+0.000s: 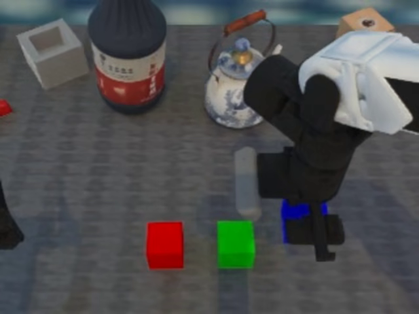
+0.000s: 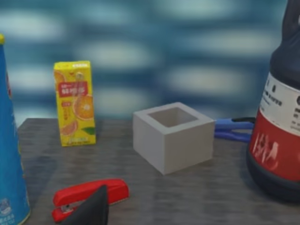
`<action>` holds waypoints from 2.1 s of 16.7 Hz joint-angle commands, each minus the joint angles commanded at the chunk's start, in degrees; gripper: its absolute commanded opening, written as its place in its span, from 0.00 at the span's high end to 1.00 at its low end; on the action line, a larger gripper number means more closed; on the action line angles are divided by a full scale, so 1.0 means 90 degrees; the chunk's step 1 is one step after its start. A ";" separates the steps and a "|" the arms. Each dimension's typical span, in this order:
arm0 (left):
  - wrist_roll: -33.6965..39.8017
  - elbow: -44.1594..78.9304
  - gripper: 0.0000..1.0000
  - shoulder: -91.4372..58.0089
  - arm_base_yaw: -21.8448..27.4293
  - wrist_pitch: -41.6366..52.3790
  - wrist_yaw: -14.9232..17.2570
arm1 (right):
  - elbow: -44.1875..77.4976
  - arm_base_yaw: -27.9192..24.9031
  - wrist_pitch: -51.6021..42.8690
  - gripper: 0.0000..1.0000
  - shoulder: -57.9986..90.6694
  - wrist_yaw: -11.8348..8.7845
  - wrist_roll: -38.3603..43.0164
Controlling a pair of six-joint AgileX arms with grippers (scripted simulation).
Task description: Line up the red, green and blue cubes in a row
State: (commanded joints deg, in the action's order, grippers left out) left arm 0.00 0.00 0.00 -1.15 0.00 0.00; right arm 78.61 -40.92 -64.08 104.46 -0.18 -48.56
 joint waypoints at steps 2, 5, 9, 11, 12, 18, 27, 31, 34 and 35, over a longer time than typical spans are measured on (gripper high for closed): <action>0.0000 0.0000 0.00 0.0000 0.0000 0.0000 0.0000 | 0.0014 0.0027 -0.0019 1.00 0.0026 -0.0003 0.0023; 0.0000 0.0000 0.00 0.0000 0.0000 0.0000 0.0000 | -0.0163 0.0017 0.0241 1.00 0.0089 0.0003 0.0018; 0.0000 0.0000 0.00 0.0000 0.0000 0.0000 0.0000 | -0.0769 0.0014 0.1167 1.00 0.0364 -0.0002 0.0029; 0.0000 0.0000 0.00 0.0000 0.0000 0.0000 0.0000 | -0.1036 0.0001 0.1560 1.00 0.0496 0.0000 0.0023; 0.0000 0.0000 0.00 0.0000 0.0000 0.0000 0.0000 | -0.1116 -0.0005 0.1662 1.00 0.0536 0.0002 0.0019; 0.0000 0.0000 0.00 0.0000 0.0000 0.0000 0.0000 | -0.1145 -0.0008 0.1697 0.85 0.0552 0.0003 0.0016; 0.0000 0.0000 0.00 0.0000 0.0000 0.0000 0.0000 | -0.1145 -0.0008 0.1697 0.17 0.0552 0.0003 0.0016; 0.0000 0.0000 0.00 0.0000 0.0000 0.0000 0.0000 | -0.1145 -0.0008 0.1697 0.00 0.0552 0.0003 0.0016; 0.0000 0.0000 0.00 0.0000 0.0000 0.0000 0.0000 | -0.1145 -0.0008 0.1697 0.00 0.0552 0.0003 0.0016; 0.0000 0.0000 0.00 0.0000 0.0000 0.0000 0.0000 | -0.1145 -0.0008 0.1697 0.00 0.0552 0.0003 0.0016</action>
State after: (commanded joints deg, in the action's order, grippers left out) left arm 0.00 0.00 0.00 -1.15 0.00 0.00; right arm 68.31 -40.99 -48.80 109.43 -0.15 -48.42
